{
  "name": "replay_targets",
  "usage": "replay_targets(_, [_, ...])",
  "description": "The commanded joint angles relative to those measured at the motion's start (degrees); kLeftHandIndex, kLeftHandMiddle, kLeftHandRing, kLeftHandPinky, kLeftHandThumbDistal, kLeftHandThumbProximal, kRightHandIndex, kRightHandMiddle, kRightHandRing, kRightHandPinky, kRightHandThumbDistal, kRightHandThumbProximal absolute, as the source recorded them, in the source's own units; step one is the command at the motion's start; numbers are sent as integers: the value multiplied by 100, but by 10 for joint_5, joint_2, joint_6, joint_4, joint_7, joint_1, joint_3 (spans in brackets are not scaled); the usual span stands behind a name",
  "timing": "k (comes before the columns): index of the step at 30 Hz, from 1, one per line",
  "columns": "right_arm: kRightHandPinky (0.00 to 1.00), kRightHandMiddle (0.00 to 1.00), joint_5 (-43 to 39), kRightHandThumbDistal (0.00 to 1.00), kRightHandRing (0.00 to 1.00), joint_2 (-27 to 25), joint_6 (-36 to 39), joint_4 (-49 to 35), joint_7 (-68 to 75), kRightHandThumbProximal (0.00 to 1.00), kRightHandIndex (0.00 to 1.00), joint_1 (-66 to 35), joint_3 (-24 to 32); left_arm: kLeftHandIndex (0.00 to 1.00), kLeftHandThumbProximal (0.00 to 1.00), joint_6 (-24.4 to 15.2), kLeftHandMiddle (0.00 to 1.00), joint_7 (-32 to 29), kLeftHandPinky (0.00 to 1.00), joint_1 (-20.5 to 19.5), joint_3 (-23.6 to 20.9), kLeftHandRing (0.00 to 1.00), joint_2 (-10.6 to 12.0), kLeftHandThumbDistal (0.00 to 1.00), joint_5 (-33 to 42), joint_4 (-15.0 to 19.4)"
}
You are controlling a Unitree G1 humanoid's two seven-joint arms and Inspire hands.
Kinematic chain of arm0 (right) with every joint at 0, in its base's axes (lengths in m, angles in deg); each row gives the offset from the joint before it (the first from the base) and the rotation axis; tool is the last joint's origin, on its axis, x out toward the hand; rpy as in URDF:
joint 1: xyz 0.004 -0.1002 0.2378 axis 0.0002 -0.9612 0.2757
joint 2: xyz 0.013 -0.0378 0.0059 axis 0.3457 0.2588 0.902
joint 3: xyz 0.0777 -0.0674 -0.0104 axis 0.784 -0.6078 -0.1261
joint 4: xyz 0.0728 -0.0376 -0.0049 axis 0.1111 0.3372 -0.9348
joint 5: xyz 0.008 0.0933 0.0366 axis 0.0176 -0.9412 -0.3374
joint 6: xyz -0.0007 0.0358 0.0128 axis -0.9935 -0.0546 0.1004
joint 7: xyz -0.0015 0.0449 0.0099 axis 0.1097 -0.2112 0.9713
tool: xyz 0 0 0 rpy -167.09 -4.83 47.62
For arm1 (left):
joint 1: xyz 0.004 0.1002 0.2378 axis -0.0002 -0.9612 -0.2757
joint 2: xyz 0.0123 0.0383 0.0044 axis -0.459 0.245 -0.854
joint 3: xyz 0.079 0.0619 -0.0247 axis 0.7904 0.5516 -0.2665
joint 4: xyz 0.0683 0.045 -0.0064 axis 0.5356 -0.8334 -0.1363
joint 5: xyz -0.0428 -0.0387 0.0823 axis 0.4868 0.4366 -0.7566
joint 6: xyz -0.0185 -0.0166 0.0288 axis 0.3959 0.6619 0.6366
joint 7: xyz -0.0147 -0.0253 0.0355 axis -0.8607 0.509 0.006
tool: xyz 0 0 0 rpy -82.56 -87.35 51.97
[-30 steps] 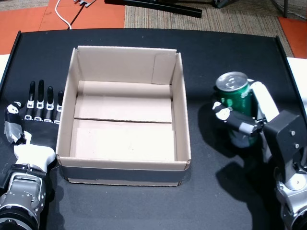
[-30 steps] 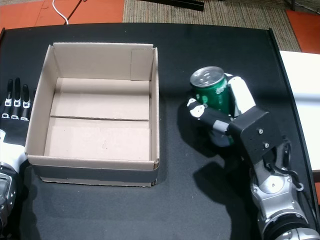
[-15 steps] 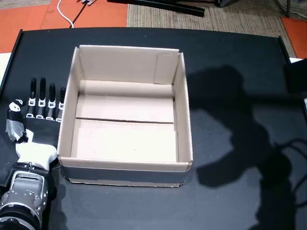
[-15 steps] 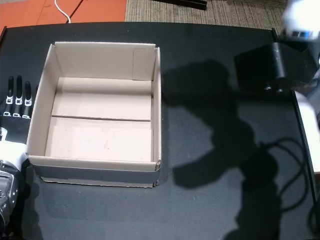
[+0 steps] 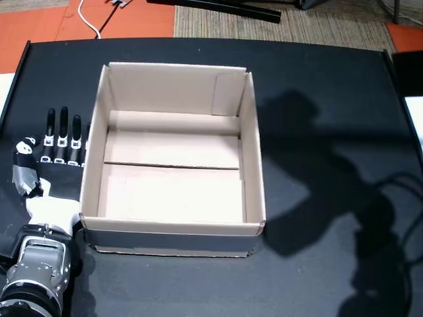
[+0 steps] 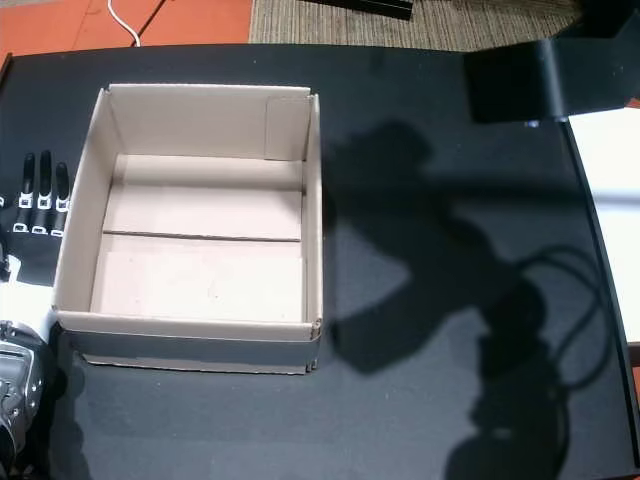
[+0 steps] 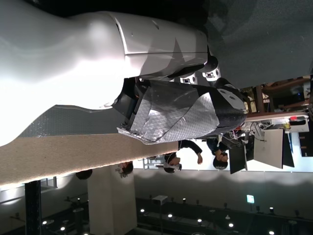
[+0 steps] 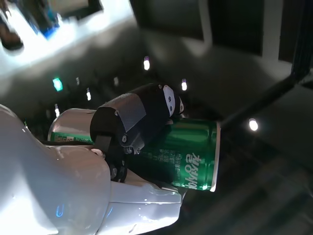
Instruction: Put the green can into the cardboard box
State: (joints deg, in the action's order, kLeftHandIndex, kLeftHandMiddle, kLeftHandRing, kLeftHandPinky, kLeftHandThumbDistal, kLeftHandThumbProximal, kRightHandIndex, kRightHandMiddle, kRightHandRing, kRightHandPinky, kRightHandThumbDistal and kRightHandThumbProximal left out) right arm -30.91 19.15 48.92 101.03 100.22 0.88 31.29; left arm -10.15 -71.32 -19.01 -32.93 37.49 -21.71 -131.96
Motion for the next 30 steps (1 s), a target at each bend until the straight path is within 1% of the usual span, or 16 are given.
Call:
replay_targets(1, [36,14,-49,25,25,28,13,28,-56,0,18,25,6,45,80,-4,47,5,73,-18,3,60,10,0,-6,-11])
replay_targets(2, [36,15,-70,22,25,44,17,42,-94,0,20,29,10,44,80,-4,46,4,72,-18,3,60,10,0,-7,-11])
replay_targets(4, [37,14,-98,22,25,70,16,62,-151,0,19,38,10,42,79,-3,45,8,72,-17,1,59,11,0,-4,-11])
replay_targets(7, [36,12,-113,27,26,109,2,80,-207,0,16,50,3,47,82,5,48,9,78,-15,-2,60,10,0,0,-12])
replay_targets(9, [37,15,-118,22,28,129,-8,87,-244,0,18,54,-3,46,82,1,47,13,77,-14,-2,59,13,0,-1,-11])
replay_targets(11, [36,14,-124,26,28,150,-15,92,-282,0,16,56,-5,45,81,-1,46,7,74,-15,-2,58,15,0,-1,-11])
replay_targets(13, [35,16,-125,32,29,171,-26,95,-310,0,18,55,-9,43,78,-1,45,6,72,-15,-3,58,18,0,1,-11])
replay_targets(17, [34,13,-127,30,26,199,-41,97,-358,0,16,52,-15,44,78,1,47,5,73,-14,-5,58,22,0,5,-11])
replay_targets(19, [35,17,-131,29,28,212,-50,101,-385,0,21,49,-15,46,79,-2,48,9,71,-13,-4,58,23,0,4,-10])
replay_targets(20, [35,18,-131,28,28,218,-57,102,-398,0,22,46,-17,47,80,-4,48,11,70,-12,-3,57,24,0,3,-10])
replay_targets(22, [36,18,-123,33,27,222,-66,103,-407,0,24,39,-27,47,81,-7,48,11,70,-12,-2,58,25,0,3,-9])
replay_targets(23, [36,19,-122,29,28,221,-70,105,-420,0,27,37,-32,47,81,-6,47,9,70,-12,-3,58,25,0,4,-9])
replay_targets(24, [36,21,-122,28,29,221,-73,106,-434,0,28,35,-35,46,81,-6,47,3,69,-14,-4,57,26,0,5,-9])
replay_targets(27, [34,20,-129,32,27,217,-90,111,-477,0,28,31,-38,42,72,-13,44,-4,65,-15,-7,55,29,0,8,-9])
replay_targets(29, [34,19,-127,30,26,215,-97,112,-483,0,26,26,-40,45,73,-16,46,-2,65,-15,-5,56,30,0,5,-9])
replay_targets(30, [35,20,-125,31,27,214,-98,113,-480,0,25,23,-42,45,75,-18,46,1,65,-15,-2,56,30,0,2,-9])
